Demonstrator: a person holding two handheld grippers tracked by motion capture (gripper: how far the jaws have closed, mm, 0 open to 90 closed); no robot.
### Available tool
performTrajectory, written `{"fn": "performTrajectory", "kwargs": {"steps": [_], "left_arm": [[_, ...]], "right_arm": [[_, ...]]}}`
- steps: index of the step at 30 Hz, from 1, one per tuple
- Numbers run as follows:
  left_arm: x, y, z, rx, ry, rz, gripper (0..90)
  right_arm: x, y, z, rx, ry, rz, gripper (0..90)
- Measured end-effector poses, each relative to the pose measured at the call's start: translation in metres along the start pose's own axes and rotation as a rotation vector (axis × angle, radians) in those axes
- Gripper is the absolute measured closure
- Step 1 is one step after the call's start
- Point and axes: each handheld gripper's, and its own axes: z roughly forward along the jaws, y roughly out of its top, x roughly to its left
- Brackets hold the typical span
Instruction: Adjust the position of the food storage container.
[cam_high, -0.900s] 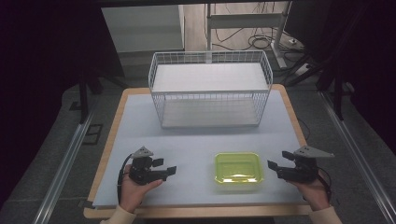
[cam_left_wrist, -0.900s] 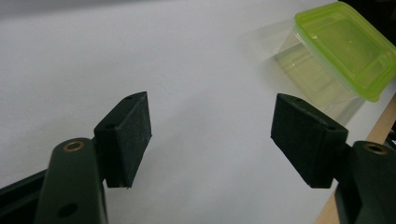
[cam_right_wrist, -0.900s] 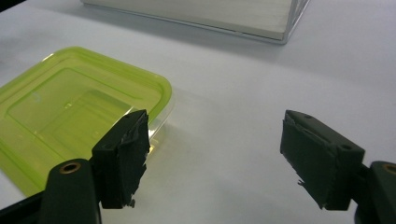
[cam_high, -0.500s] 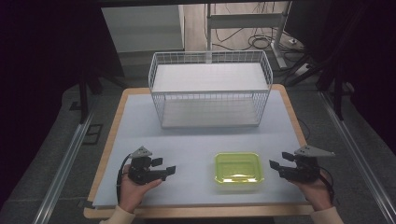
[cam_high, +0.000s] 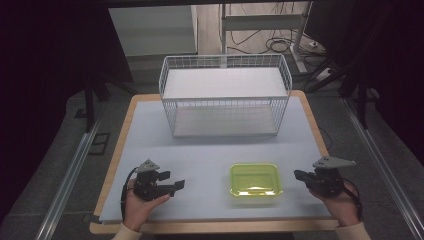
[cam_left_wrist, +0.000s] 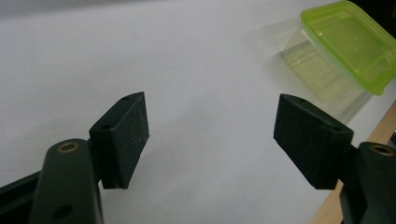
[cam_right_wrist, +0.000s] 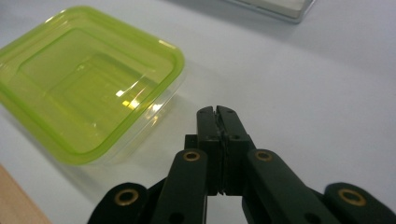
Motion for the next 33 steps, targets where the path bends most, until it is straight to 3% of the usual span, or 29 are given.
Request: {"fn": "performTrajectory", "kwargs": {"steps": [5,8,17,26,33], "left_arm": [[0.001,-0.001,0.001,0.005,0.002,-0.001,26.1],[0.001,-0.001,0.001,0.005,0.002,-0.002,26.2],[0.000,-0.001,0.003,0.012,0.002,0.001,26.2],[0.000,-0.002,0.005,0.020,0.004,0.005,26.2],[0.000,-0.002,0.005,0.020,0.004,0.004,26.2]], "right_arm": [[0.004,-0.003,0.008,0.059,0.036,-0.012,89.9],[0.009,-0.007,0.017,0.096,0.081,-0.023,89.9],[0.014,-0.010,0.028,0.122,0.117,-0.034,89.9],[0.016,-0.012,0.040,0.135,0.180,0.004,90.0],[0.018,-0.011,0.046,0.138,0.192,0.020,90.0]]}}
